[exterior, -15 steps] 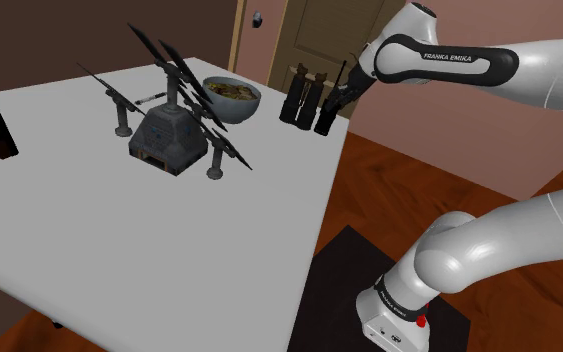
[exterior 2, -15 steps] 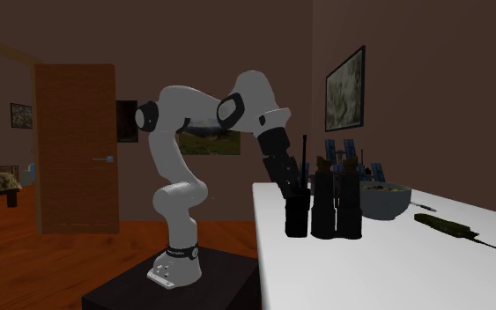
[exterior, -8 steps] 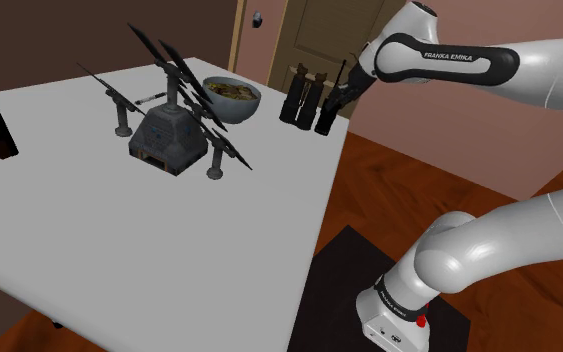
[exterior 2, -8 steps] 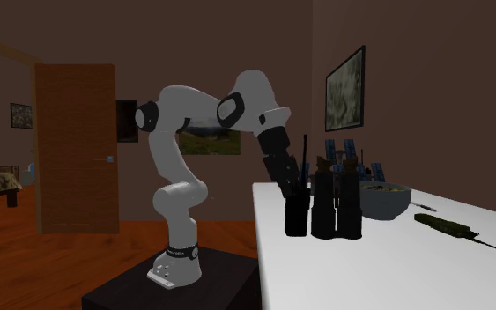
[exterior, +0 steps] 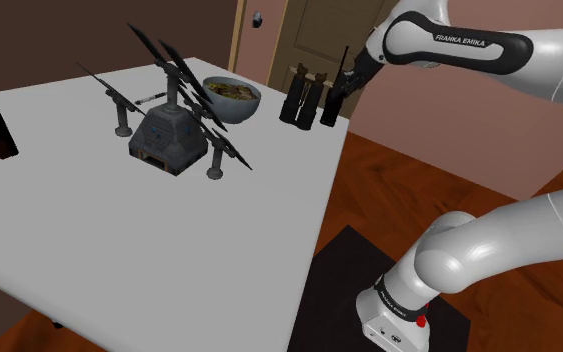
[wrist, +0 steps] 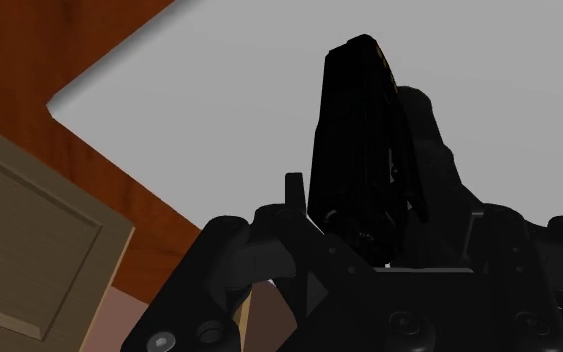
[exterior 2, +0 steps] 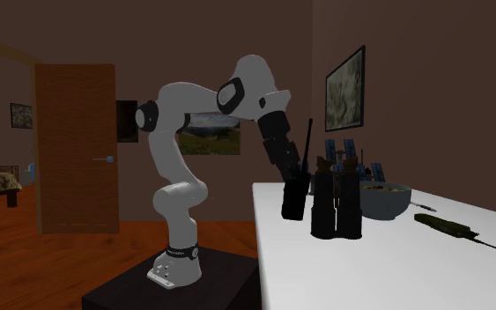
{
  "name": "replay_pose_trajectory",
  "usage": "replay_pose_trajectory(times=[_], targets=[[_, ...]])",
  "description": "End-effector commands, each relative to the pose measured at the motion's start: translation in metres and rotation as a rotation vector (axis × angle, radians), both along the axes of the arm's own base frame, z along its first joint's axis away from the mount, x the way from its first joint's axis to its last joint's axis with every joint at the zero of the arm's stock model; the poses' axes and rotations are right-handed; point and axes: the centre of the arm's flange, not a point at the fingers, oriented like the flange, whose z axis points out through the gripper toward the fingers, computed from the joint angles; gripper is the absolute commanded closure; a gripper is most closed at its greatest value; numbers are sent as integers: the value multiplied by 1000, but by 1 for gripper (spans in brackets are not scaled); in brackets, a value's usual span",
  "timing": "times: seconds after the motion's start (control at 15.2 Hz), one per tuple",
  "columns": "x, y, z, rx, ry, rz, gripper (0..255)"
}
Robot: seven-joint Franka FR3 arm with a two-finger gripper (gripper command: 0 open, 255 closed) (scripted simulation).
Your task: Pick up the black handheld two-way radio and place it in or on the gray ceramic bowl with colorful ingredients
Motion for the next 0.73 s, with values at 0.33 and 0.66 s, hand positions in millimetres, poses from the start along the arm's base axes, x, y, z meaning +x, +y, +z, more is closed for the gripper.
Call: replay_pose_trajectory(times=[0.33,0.66], targets=[[0,-1,38,0,0,0,255],[0,-1,64,0,0,0,255]])
